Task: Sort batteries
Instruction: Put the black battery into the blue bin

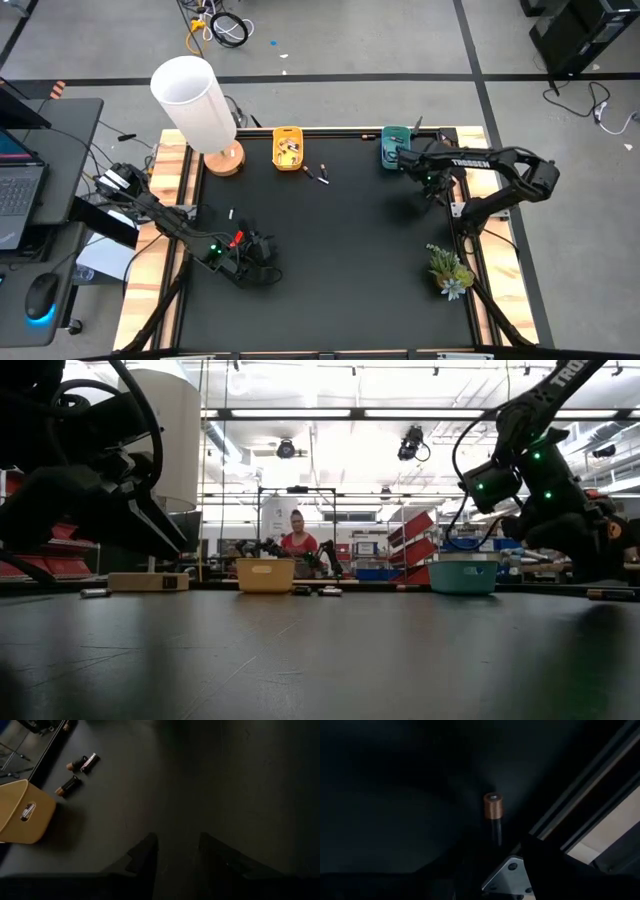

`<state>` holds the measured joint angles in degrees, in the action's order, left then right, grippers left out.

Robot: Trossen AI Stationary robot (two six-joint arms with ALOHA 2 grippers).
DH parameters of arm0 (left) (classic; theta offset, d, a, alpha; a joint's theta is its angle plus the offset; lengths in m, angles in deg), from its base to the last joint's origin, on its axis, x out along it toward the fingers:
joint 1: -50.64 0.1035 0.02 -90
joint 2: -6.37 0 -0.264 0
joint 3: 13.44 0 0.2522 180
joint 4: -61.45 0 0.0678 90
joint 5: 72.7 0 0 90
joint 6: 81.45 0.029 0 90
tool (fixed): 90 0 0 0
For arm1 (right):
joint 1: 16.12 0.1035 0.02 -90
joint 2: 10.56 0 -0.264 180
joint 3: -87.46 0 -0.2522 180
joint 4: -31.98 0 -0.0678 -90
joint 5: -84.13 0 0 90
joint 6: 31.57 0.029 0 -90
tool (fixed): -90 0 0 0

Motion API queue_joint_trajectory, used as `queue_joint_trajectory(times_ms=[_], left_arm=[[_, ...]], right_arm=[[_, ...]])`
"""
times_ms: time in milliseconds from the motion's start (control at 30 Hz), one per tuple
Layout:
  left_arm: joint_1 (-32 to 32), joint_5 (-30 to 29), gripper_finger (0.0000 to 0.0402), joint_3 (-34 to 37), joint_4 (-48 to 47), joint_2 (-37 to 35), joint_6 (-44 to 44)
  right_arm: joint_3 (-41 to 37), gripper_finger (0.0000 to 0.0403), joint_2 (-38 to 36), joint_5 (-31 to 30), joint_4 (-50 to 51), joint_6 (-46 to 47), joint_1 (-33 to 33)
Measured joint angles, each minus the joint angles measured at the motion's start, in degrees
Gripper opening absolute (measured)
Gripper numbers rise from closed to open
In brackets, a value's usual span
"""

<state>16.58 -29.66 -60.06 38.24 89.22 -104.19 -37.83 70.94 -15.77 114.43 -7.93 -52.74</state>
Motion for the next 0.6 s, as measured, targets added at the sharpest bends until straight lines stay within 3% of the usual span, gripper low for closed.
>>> queue_joint_trajectory(times_ms=[333,600], left_arm=[[0.00,0.02,0.0147,0.00,-0.02,0.00,-0.01],[-0.01,0.03,0.0147,0.00,-0.38,0.00,-0.02]], right_arm=[[0.00,0.0170,0.37,2.26,-2.92,-1.78,-2.12],[0.02,0.0170,9.65,2.94,-3.25,-2.80,-2.62]])
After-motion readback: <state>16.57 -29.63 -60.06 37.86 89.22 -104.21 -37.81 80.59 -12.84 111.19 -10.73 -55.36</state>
